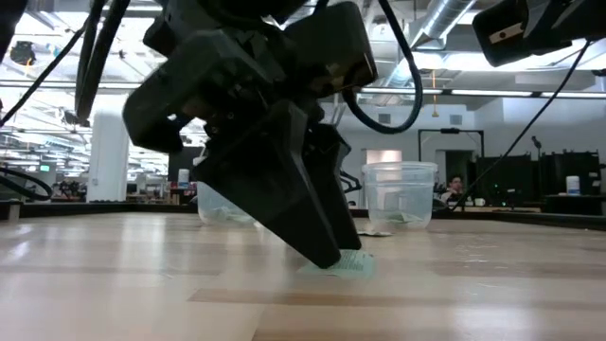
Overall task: Pick and place Stevia / Truvia into bins
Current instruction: Put the stevia packet into the left transparent container
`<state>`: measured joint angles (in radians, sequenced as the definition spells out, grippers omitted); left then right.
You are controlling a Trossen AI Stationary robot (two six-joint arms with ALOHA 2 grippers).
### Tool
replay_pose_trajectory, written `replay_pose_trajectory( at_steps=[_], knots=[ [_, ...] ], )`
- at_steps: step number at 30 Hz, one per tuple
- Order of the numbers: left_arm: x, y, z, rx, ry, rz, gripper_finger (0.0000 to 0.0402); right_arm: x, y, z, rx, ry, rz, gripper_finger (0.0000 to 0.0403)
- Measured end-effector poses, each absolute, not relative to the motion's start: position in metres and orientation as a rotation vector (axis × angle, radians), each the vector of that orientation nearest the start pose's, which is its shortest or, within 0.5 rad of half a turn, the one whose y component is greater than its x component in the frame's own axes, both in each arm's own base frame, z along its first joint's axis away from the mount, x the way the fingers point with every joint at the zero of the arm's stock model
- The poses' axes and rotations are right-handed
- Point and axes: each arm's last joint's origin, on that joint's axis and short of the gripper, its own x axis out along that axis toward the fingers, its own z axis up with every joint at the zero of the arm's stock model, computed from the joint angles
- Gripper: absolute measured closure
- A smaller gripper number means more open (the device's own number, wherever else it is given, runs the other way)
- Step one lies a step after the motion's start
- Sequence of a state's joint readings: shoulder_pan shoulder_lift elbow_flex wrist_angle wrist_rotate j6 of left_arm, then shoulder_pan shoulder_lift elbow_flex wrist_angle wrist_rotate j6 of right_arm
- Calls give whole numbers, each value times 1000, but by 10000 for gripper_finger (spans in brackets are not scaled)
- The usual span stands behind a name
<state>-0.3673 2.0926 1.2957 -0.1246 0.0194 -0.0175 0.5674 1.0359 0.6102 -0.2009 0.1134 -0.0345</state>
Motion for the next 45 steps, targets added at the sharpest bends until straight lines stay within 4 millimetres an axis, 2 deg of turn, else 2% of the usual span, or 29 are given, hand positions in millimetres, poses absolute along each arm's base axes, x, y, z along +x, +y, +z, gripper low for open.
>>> replay_pose_trajectory(
  at_steps=[11,32,39,45],
  knots=[
    [396,-150,120,135,920,-352,171,180,111,228,-244,588,451,327],
    [398,-150,124,143,946,-338,346,180,111,227,-244,589,452,327],
    [396,-152,145,242,1034,-275,391,180,111,227,-246,595,452,327],
    [396,-151,174,350,1121,-154,385,179,111,227,-247,597,452,327]
  ],
)
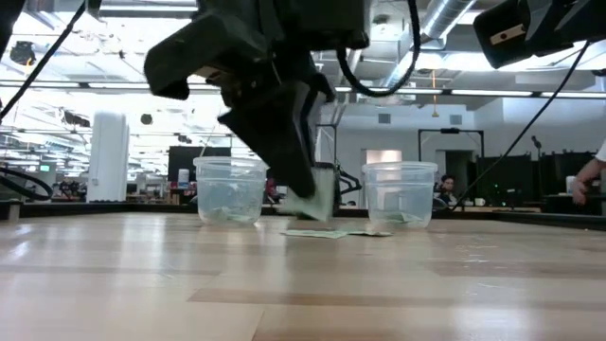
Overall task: Pick and place Stevia / Truvia into bins
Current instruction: Put the stevia packet into the left transparent container
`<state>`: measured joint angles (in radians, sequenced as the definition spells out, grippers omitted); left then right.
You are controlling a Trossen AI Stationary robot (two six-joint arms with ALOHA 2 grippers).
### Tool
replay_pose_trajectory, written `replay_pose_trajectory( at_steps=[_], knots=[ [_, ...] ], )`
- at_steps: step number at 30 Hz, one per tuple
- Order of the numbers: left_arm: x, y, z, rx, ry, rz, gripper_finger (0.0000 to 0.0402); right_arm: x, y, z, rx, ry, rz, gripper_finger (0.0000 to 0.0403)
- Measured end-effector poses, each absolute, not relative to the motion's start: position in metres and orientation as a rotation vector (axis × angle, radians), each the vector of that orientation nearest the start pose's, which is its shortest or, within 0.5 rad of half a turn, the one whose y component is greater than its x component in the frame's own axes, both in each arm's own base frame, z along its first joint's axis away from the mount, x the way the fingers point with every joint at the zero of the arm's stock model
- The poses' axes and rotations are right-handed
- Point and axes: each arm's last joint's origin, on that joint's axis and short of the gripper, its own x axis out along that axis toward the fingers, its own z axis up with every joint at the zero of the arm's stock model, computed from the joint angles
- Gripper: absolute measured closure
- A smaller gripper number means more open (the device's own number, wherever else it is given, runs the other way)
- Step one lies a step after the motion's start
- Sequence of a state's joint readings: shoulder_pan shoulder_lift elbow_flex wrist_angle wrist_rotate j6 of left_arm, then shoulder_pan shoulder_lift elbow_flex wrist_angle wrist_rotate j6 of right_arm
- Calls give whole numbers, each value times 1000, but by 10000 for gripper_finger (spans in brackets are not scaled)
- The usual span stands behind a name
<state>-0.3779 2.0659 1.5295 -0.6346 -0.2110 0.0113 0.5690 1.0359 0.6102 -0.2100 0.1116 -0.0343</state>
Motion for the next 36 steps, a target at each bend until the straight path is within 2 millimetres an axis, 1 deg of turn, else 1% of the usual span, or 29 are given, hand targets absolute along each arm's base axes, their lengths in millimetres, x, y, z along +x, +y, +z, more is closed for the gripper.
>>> replay_pose_trajectory(
  at_steps=[3,6,10,16,22,25,31,36],
  knots=[
    [394,-147,185,416,1173,-66,374,180,111,227,-246,596,453,327],
    [388,-141,194,504,1253,13,372,180,111,227,-246,596,452,327],
    [380,-131,205,592,1357,126,381,180,111,227,-246,596,452,327],
    [370,-113,224,659,1472,301,390,180,111,227,-246,595,452,327],
    [362,-93,232,746,1542,459,378,180,111,227,-244,596,451,327],
    [361,-81,234,749,1582,497,376,180,111,227,-238,597,449,327],
    [365,-58,233,700,1611,540,380,180,111,227,-236,598,448,327],
    [368,-43,230,592,1654,512,380,179,110,226,-207,620,436,327]
  ],
)
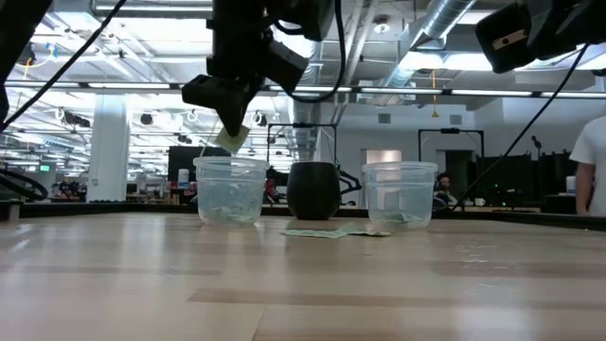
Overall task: Pick and place Stevia / Truvia into bins
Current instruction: Put the stevia packet into the left transparent container
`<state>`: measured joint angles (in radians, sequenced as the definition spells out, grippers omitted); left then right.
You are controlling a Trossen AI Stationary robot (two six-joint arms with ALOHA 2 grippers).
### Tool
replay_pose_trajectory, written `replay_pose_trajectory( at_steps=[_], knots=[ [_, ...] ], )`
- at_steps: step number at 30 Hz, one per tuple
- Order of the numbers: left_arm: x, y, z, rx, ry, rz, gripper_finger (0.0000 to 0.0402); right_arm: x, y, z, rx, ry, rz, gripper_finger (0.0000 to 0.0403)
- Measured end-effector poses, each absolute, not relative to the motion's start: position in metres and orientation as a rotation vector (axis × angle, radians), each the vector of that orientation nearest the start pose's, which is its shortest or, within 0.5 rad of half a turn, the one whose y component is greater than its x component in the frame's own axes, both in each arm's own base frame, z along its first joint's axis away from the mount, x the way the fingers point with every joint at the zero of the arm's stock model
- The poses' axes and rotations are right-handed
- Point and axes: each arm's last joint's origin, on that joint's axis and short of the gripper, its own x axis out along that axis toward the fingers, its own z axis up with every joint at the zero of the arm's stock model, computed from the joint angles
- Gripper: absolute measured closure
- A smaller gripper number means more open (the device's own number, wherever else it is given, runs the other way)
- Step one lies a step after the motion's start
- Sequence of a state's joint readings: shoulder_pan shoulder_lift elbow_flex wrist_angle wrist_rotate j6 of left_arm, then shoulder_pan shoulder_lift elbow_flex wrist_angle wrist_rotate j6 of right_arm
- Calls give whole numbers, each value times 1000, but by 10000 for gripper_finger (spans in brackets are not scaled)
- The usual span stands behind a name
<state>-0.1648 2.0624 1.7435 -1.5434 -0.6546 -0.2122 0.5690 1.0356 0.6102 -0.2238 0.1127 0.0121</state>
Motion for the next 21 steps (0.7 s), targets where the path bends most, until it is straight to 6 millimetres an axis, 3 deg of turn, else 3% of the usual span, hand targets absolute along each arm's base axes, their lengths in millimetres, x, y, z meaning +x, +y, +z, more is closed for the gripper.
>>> replay_pose_trajectory(
  at_steps=[12,21],
  knots=[
    [373,-34,228,577,1647,478,376,177,109,223,-187,656,423,327],
    [372,-30,228,572,1663,491,305,177,110,223,-186,656,424,327]
  ],
)
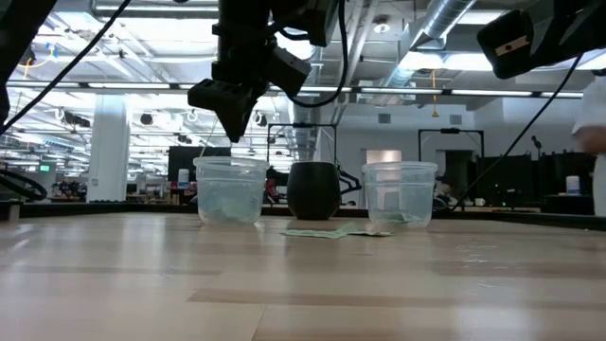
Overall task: Pick and place Stevia / Truvia into bins
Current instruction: Put the stevia packet into the left transparent container, then put the stevia packet into the right transparent container
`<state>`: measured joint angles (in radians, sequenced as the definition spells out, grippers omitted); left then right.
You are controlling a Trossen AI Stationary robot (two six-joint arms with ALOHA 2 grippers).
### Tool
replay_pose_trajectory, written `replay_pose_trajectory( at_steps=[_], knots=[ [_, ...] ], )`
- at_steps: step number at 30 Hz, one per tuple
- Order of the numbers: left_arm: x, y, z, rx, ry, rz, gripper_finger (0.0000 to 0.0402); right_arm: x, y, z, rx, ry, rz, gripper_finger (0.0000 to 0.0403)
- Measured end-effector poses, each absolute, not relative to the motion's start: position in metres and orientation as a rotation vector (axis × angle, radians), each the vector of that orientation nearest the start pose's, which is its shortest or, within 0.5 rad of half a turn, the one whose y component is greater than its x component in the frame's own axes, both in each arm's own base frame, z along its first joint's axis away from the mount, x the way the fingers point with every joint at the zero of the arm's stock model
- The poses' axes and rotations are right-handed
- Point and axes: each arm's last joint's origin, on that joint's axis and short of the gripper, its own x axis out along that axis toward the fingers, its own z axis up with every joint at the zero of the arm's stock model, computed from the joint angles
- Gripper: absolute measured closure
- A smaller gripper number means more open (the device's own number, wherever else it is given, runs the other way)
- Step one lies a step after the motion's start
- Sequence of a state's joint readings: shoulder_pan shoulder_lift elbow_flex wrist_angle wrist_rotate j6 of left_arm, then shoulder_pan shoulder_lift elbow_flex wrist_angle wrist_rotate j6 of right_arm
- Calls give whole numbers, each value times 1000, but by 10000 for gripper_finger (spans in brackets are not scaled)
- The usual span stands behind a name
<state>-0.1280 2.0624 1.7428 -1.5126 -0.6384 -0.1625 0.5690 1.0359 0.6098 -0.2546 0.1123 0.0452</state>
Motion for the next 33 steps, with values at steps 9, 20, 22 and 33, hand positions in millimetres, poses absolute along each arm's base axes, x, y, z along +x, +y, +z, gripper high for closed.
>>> replay_pose_trajectory(
  at_steps=[9,20,22,33],
  knots=[
    [363,-28,242,579,1654,538,239,177,110,223,-186,655,424,327],
    [298,-49,363,322,967,545,235,183,107,228,-104,583,227,327],
    [280,-54,370,273,834,507,235,187,108,227,-69,565,157,327],
    [193,-53,290,83,344,225,236,239,125,185,23,480,12,327]
  ],
)
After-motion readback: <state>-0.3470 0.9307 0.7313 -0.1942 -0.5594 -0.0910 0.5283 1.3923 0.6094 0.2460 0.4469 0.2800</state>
